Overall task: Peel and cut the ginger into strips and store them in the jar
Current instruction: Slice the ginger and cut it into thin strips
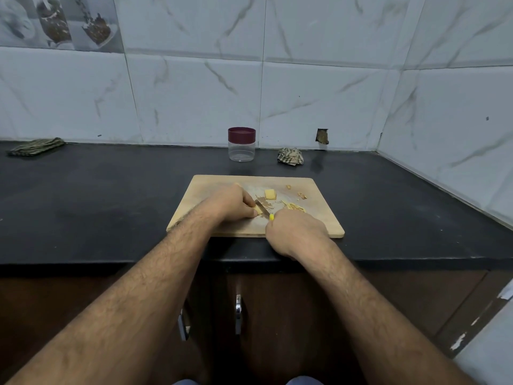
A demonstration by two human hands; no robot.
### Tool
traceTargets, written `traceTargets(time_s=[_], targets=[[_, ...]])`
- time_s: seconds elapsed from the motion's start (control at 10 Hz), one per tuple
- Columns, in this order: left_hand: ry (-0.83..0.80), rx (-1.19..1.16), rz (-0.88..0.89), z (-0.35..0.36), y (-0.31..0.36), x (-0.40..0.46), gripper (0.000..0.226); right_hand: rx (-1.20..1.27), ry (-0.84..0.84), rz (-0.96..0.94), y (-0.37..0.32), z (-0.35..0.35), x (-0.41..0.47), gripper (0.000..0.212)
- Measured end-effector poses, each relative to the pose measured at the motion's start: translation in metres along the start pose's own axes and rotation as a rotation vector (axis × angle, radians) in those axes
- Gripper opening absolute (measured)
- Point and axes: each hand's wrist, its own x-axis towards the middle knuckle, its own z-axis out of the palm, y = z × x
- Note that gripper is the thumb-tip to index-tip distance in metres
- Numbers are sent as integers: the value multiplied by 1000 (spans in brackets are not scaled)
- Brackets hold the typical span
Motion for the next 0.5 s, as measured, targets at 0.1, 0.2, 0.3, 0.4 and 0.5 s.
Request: traceTargets(time_s=[0.1,0.2,0.3,0.4,0.5], targets=[[5,-7,-3,0,0,0,31,-21,-20,-3,-1,-3,1,31],[4,-18,-5,1,1,1,30,-31,-35,-9,-1,-3,1,30],[9,-34,-15,1,1,2,29,-60,-60,-12,5,-1,-7,28],[13,-25,-18,2,0,2,30,-99,-77,-3,15,4,-19,21],[10,-23,-8,1,-1,2,30,-107,-56,-6,20,5,-26,20]])
